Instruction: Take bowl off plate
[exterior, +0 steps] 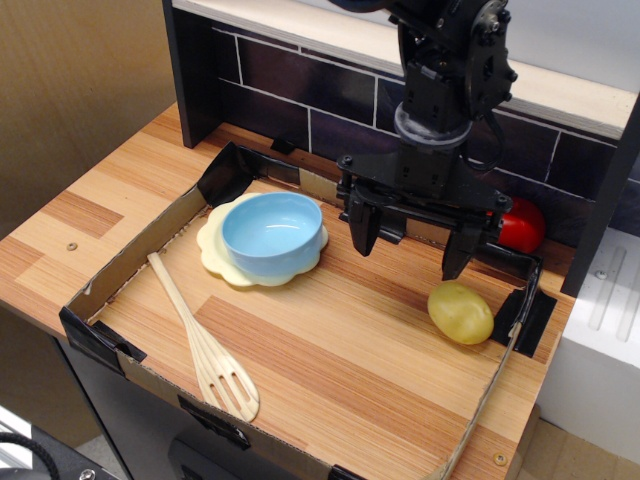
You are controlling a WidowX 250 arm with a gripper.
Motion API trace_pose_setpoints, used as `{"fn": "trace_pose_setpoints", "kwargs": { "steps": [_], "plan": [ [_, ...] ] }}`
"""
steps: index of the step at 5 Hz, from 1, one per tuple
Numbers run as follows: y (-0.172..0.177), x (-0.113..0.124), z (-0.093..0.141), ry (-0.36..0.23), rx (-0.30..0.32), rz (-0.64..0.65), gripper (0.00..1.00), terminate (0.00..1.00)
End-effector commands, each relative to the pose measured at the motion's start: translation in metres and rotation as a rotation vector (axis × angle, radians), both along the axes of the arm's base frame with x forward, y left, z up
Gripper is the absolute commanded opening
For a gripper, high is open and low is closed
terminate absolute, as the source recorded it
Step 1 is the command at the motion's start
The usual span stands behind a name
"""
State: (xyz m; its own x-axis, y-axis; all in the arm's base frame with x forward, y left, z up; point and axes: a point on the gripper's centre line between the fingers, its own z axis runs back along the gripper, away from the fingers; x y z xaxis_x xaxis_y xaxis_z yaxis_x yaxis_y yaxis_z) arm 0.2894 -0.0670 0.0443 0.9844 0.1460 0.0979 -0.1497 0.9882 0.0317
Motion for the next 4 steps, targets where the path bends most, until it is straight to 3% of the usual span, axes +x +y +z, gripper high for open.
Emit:
{"fn": "trace_pose_setpoints", "kwargs": {
  "steps": [1, 2, 3, 4],
  "plan": [
    [0.0, 0.0, 0.0, 0.0, 0.0, 0.0, 1.0, 0.0],
    [0.021, 0.003, 0.019, -0.055, -0.018, -0.005, 1.0, 0.0],
    [0.037, 0.005, 0.03, -0.033, -0.024, -0.033, 1.0, 0.0],
    [0.051, 0.005, 0.026, -0.018, 0.007, -0.061, 1.0, 0.0]
  ]
}}
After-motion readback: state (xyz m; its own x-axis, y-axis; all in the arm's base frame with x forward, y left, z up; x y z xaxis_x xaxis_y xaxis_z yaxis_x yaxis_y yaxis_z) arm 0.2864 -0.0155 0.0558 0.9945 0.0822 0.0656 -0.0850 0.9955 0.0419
